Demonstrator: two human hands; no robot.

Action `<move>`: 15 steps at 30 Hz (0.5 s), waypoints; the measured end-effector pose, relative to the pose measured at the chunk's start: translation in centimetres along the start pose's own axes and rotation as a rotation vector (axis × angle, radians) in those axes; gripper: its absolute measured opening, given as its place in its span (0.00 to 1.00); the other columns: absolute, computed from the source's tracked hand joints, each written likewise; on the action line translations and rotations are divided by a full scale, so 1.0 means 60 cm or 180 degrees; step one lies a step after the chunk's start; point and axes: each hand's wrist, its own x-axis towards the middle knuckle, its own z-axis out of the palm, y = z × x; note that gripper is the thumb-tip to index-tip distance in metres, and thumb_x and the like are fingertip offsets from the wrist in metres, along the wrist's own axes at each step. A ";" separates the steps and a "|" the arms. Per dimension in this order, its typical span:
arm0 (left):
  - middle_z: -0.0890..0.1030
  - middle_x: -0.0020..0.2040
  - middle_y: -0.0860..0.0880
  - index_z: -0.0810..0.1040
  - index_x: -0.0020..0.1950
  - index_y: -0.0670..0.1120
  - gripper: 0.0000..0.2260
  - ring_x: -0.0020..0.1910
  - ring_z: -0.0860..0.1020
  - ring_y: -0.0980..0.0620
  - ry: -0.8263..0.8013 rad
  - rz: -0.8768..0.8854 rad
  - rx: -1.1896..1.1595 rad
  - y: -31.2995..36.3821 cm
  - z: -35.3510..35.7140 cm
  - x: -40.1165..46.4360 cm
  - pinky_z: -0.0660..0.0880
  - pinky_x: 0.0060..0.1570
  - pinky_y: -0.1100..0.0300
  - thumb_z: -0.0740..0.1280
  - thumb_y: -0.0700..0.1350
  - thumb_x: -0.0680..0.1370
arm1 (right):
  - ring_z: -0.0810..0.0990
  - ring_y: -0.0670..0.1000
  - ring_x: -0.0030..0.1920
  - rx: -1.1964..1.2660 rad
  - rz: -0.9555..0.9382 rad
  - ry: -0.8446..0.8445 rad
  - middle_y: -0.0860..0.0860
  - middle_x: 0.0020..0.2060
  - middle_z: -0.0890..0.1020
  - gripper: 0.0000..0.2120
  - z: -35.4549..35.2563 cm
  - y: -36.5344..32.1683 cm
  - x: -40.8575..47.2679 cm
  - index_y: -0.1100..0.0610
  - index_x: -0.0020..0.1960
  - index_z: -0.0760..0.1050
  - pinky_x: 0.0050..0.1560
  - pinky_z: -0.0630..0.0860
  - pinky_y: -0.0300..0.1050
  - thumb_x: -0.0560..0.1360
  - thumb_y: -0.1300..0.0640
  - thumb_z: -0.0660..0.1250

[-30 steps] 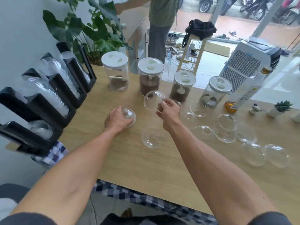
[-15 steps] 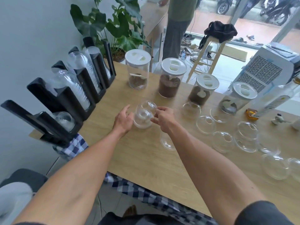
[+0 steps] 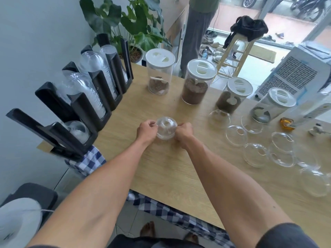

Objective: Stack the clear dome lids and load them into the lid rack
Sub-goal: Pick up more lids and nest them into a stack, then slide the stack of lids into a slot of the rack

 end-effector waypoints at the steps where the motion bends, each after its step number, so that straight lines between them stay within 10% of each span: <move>1: 0.85 0.54 0.47 0.84 0.59 0.44 0.11 0.57 0.82 0.47 -0.0025 -0.0088 -0.0086 -0.005 0.000 0.008 0.77 0.61 0.55 0.69 0.42 0.79 | 0.72 0.51 0.32 0.0046 0.0085 -0.0017 0.54 0.34 0.76 0.06 0.000 -0.005 0.000 0.62 0.40 0.76 0.27 0.66 0.40 0.73 0.69 0.71; 9: 0.87 0.51 0.44 0.85 0.50 0.47 0.14 0.45 0.80 0.49 -0.0327 -0.0550 -0.1316 -0.013 -0.017 0.008 0.74 0.31 0.66 0.68 0.29 0.76 | 0.74 0.55 0.34 0.0269 0.0106 -0.0042 0.56 0.34 0.75 0.04 0.006 -0.016 -0.028 0.63 0.42 0.73 0.30 0.68 0.43 0.73 0.70 0.66; 15: 0.85 0.51 0.44 0.82 0.50 0.47 0.10 0.48 0.83 0.47 -0.0445 -0.0519 -0.1759 0.007 -0.068 -0.022 0.83 0.53 0.44 0.69 0.32 0.79 | 0.82 0.53 0.42 0.0727 -0.0217 -0.0148 0.55 0.42 0.83 0.09 0.026 -0.016 -0.069 0.64 0.53 0.80 0.43 0.82 0.49 0.75 0.70 0.65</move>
